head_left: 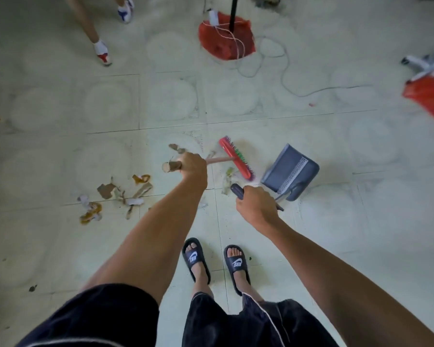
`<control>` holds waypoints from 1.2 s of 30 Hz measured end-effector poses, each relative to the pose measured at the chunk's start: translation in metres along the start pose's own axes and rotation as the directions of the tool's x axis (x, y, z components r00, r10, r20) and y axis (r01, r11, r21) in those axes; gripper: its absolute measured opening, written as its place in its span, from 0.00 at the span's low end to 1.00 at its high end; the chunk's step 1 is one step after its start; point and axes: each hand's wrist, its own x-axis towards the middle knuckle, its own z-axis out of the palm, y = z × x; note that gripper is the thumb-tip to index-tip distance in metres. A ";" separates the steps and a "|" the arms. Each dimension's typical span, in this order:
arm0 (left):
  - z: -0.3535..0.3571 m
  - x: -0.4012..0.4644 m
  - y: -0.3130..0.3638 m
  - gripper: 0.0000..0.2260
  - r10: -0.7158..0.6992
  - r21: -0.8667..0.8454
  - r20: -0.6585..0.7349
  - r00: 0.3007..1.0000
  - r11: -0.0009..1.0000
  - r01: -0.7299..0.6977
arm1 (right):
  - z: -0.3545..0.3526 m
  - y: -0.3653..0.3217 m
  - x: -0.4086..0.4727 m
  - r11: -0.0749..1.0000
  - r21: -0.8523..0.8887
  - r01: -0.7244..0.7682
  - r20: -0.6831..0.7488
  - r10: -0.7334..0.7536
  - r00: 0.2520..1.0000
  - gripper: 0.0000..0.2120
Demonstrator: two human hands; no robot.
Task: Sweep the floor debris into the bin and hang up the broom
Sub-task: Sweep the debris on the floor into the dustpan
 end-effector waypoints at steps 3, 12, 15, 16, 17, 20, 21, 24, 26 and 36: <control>0.007 0.011 0.001 0.06 0.052 0.030 -0.020 0.998 0.998 -0.051 | 0.002 0.001 0.009 0.999 -0.036 -0.025 0.005 0.026 1.000 0.10; 0.021 0.005 -0.051 0.06 0.005 0.012 0.094 0.996 1.000 -0.006 | -0.001 -0.019 0.015 0.999 -0.043 0.011 -0.004 -0.011 1.000 0.10; 0.028 -0.006 -0.074 0.06 -0.038 0.029 0.124 0.992 0.999 0.034 | -0.003 -0.032 0.015 0.998 -0.029 0.057 0.018 -0.057 0.998 0.10; 0.032 -0.010 -0.081 0.05 -0.051 0.034 0.134 0.990 0.998 0.047 | -0.004 -0.037 0.015 0.997 -0.028 0.075 0.028 -0.075 0.997 0.10; 0.035 -0.015 -0.088 0.05 -0.065 0.038 0.146 0.987 0.997 0.060 | -0.005 -0.041 0.014 0.995 -0.028 0.094 0.040 -0.093 0.995 0.09; 0.042 -0.028 -0.109 0.03 -0.097 0.051 0.168 0.981 0.995 0.090 | -0.007 -0.055 0.015 0.989 -0.038 0.143 0.067 -0.141 0.988 0.09; 0.043 -0.033 -0.116 0.03 -0.109 0.056 0.171 0.979 0.993 0.101 | -0.007 -0.060 0.015 0.987 -0.032 0.155 0.071 -0.153 0.986 0.09; 0.051 -0.045 -0.140 0.05 -0.156 0.062 0.189 0.969 0.987 0.147 | -0.008 -0.075 0.015 0.980 -0.004 0.200 0.073 -0.199 0.977 0.10; 0.058 -0.050 -0.160 0.04 -0.199 0.053 0.190 0.961 0.980 0.192 | -0.009 -0.086 0.016 0.974 0.008 0.227 0.079 -0.227 0.971 0.10; 0.077 -0.008 -0.174 0.08 -0.325 -0.273 0.178 0.929 0.891 0.364 | 0.004 -0.127 0.025 0.948 -0.091 0.304 0.109 -0.294 0.950 0.08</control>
